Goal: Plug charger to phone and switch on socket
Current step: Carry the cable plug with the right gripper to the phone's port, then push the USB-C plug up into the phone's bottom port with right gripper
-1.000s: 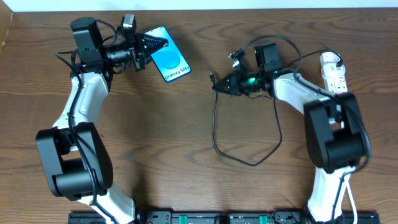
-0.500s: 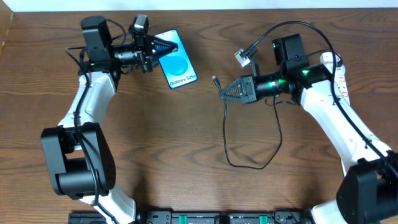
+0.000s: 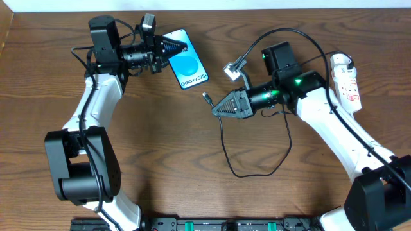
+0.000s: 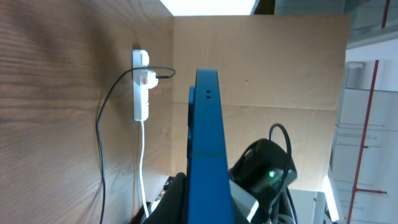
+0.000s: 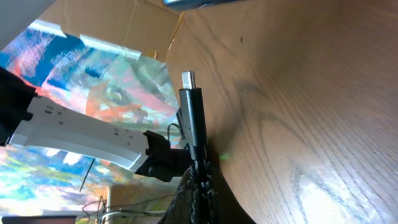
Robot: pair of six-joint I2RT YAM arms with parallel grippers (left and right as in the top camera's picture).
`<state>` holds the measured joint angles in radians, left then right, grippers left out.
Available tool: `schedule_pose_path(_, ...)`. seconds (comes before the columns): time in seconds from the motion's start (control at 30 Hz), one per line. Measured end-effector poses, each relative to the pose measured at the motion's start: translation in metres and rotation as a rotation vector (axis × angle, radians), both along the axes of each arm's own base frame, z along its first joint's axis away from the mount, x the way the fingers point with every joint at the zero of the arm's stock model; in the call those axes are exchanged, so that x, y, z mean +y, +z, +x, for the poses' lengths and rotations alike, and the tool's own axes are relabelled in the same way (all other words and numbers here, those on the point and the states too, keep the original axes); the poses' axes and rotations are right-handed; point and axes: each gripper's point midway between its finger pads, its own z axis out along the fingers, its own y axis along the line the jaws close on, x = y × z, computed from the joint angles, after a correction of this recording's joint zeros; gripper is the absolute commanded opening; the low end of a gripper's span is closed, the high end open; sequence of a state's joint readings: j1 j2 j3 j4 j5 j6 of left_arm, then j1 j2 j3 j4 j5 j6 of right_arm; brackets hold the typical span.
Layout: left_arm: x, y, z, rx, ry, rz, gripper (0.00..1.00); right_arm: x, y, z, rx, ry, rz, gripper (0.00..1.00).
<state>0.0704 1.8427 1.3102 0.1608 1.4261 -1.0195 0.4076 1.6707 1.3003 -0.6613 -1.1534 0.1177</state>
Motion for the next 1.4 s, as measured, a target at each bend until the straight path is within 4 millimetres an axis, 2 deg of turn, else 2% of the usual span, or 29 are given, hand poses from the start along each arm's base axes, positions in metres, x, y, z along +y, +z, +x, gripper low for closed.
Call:
schedule_pose_path(0.4,-0.005,0.002,0.004,-0.020,0.014,0.010,0.07,0.008,0.012,0.014,-0.019,-0.035,0.042,0.01)
schedule_pose_path(0.6,-0.014,0.030,0.012,-0.178,0.014,-0.004,0.07,0.011,0.013,0.021,0.050,-0.078,0.039,0.01)
schedule_pose_path(0.7,-0.014,0.039,0.013,-0.195,0.020,-0.018,0.07,0.011,0.013,0.024,0.072,-0.099,0.033,0.01)
schedule_pose_path(0.97,-0.014,0.040,0.015,-0.141,0.035,-0.034,0.07,0.013,0.020,0.033,0.057,-0.121,0.055,0.01)
schedule_pose_path(1.2,-0.014,0.040,0.016,-0.132,0.039,-0.036,0.07,0.000,0.021,0.047,0.058,-0.169,0.060,0.01)
schedule_pose_path(1.4,-0.014,0.040,0.016,-0.131,0.039,-0.036,0.07,0.000,0.026,0.048,0.041,-0.160,0.082,0.01)
